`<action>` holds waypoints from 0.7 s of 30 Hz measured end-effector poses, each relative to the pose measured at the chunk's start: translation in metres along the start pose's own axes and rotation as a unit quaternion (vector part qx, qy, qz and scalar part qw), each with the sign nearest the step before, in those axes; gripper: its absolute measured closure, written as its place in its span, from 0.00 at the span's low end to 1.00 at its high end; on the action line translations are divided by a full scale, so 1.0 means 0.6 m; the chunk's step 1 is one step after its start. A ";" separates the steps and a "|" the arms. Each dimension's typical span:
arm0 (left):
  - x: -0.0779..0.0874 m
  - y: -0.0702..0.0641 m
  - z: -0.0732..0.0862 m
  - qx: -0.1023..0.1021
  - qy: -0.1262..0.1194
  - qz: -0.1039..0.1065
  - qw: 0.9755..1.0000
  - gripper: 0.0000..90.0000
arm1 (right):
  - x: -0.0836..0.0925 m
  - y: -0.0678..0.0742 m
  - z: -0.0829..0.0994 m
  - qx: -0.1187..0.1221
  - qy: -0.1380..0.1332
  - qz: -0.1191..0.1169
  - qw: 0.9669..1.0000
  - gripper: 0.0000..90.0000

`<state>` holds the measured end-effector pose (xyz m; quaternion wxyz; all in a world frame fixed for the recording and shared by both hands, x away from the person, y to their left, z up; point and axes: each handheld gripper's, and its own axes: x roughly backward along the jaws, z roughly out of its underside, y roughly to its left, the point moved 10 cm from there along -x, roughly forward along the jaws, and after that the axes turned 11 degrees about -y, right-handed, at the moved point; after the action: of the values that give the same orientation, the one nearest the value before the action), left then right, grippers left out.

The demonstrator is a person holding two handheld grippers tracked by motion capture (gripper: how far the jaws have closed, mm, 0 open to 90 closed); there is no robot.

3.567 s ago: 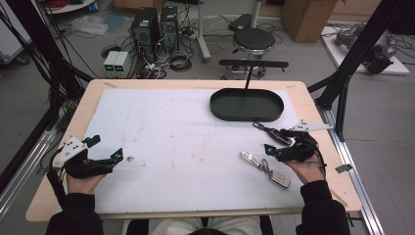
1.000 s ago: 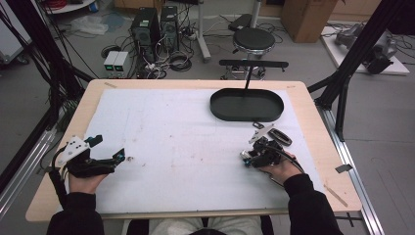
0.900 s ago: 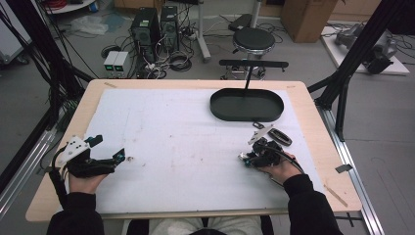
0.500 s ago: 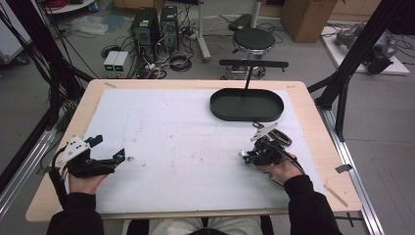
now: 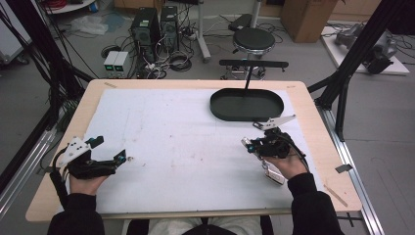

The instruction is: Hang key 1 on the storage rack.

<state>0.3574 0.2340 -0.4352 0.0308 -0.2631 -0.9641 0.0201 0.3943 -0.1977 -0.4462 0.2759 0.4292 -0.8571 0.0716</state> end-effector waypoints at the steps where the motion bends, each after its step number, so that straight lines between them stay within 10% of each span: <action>1: 0.000 0.000 0.000 0.000 0.000 0.000 1.000 0.02 | 0.003 0.000 -0.008 -0.002 -0.008 0.001 1.000 0.83; 21: -0.001 0.001 0.001 0.000 -0.001 0.000 1.000 0.02 | 0.019 -0.019 -0.150 -0.004 -0.102 0.004 0.995 0.83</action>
<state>0.3579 0.2341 -0.4357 0.0302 -0.2627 -0.9642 0.0201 0.4347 -0.1806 -0.3661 0.1888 0.4295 -0.8828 0.0250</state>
